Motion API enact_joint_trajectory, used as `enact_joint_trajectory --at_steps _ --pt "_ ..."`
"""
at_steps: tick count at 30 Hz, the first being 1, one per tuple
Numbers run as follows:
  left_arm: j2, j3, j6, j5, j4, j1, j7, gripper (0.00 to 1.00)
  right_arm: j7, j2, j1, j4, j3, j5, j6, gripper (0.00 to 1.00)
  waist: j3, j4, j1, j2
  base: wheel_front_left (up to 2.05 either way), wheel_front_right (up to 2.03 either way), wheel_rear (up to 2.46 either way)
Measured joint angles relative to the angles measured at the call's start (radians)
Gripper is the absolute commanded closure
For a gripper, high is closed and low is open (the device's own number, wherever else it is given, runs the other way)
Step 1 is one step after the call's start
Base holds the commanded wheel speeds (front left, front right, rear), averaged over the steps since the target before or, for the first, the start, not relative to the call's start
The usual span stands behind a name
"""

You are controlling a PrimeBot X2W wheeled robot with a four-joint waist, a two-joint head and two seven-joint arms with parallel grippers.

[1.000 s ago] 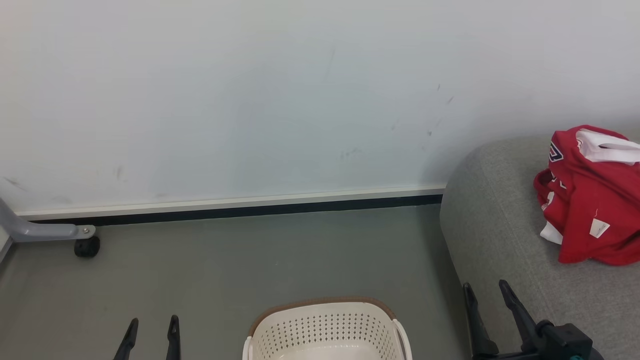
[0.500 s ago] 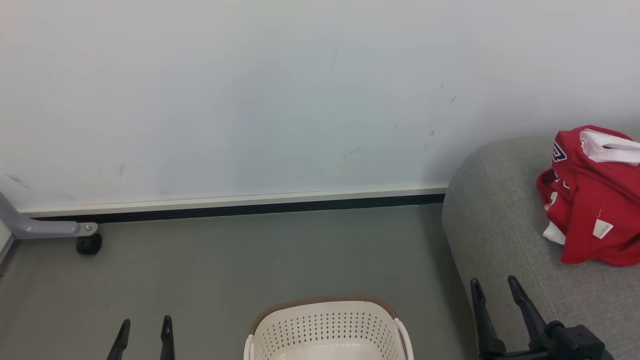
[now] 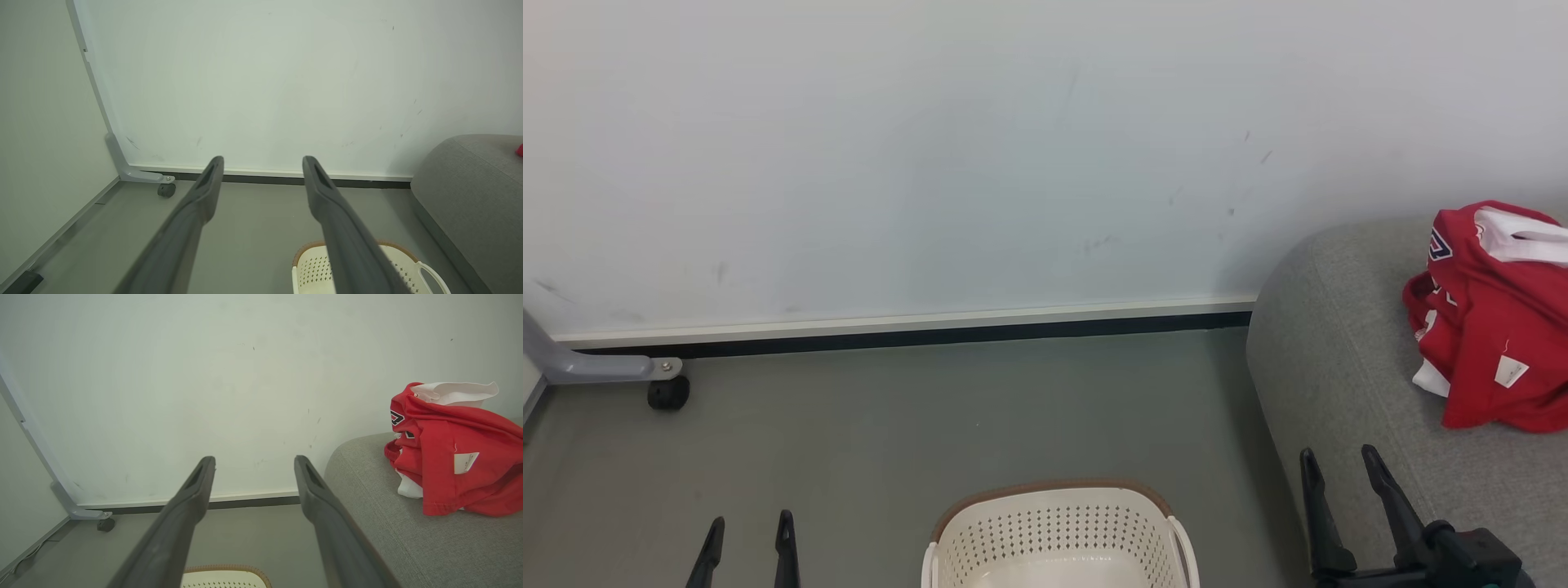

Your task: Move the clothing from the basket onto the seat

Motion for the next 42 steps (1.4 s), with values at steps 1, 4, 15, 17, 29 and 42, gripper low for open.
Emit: enact_joint_trajectory --at_steps 1,4,15,17,29,42 --pt "0.000 0.002 0.000 0.006 0.000 0.000 0.000 0.00 0.001 0.000 0.000 -0.001 -0.002 0.000 0.000 0.00 0.001 0.000 0.0000 0.0000 0.00 0.00 0.00" --pt "0.000 0.007 0.000 0.008 -0.002 0.000 0.000 0.00 0.008 0.002 0.000 -0.003 -0.006 -0.001 0.000 0.00 0.002 0.000 0.0000 0.0000 0.00 0.00 0.00" --pt "-0.029 0.007 -0.010 -0.019 0.058 0.021 0.019 1.00 0.018 0.021 0.035 0.061 -0.013 0.024 0.007 1.00 0.005 0.000 0.0000 0.0000 0.00 0.00 0.00" --pt "-0.032 0.014 -0.011 -0.037 0.060 0.020 0.024 1.00 0.026 0.023 0.034 0.064 -0.022 0.042 0.011 1.00 0.007 0.000 0.0000 0.0000 0.00 0.00 0.00" --pt "-0.051 0.041 -0.046 -0.206 0.074 -0.005 0.073 1.00 0.071 0.040 0.017 0.087 -0.076 0.211 0.042 1.00 0.017 -0.002 0.0000 0.0000 0.00 0.00 0.00" --pt "-0.069 0.070 -0.073 -0.376 0.094 -0.038 0.123 1.00 0.122 0.056 -0.005 0.113 -0.133 0.376 0.072 1.00 0.026 -0.003 0.0000 0.0000 0.00 0.00 0.00"
